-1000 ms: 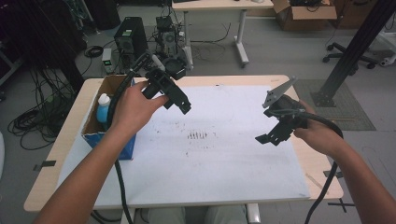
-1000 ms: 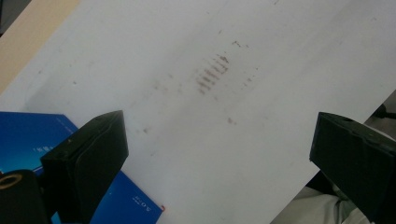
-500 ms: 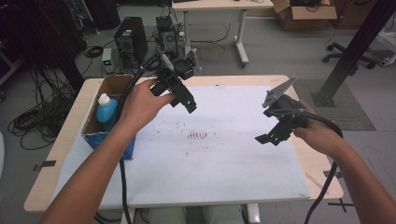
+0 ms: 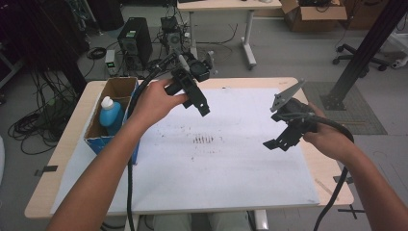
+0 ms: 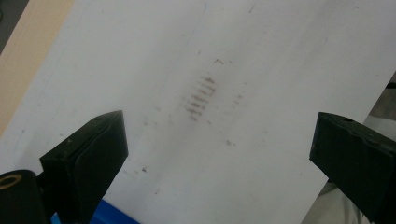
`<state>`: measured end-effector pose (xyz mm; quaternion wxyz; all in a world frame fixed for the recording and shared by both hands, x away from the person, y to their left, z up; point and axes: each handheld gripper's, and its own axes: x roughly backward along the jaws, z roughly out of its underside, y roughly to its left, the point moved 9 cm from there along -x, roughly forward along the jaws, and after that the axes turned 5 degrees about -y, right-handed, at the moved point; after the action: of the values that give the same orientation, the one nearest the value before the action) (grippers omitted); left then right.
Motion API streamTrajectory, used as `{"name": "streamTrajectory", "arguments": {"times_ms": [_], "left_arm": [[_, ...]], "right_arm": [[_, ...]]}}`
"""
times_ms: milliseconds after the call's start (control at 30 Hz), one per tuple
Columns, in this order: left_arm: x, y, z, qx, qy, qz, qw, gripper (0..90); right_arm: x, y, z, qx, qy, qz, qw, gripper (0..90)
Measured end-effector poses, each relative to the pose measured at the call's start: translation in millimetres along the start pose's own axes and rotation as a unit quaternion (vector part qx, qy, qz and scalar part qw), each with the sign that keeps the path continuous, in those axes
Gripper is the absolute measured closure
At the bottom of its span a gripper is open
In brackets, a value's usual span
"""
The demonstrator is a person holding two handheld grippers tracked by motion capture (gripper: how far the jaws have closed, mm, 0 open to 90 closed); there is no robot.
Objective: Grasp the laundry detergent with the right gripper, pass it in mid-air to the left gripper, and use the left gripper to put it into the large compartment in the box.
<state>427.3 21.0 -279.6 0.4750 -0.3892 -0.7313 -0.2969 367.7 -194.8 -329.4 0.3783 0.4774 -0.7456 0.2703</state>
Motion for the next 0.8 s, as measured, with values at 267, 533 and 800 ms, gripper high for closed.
{"name": "streamTrajectory", "arguments": {"times_ms": [267, 533, 800], "left_arm": [[-9.9, -5.0, -5.3, -0.023, 0.010, 0.000, 0.9997, 4.8], [-12.9, -4.7, -8.5, -0.026, 0.006, -0.002, 0.9996, 4.7], [-9.4, -4.3, -5.0, -0.023, 0.003, -0.005, 0.9997, 4.7]], "right_arm": [[-1.5, 0.0, 2.4, 0.000, 0.004, -0.002, 1.0000, 2.9], [-5.2, 1.9, 3.9, 0.005, 0.005, -0.008, 0.9999, 3.0], [-10.1, 1.2, 2.4, 0.008, 0.009, -0.013, 0.9998, 3.1]]}}
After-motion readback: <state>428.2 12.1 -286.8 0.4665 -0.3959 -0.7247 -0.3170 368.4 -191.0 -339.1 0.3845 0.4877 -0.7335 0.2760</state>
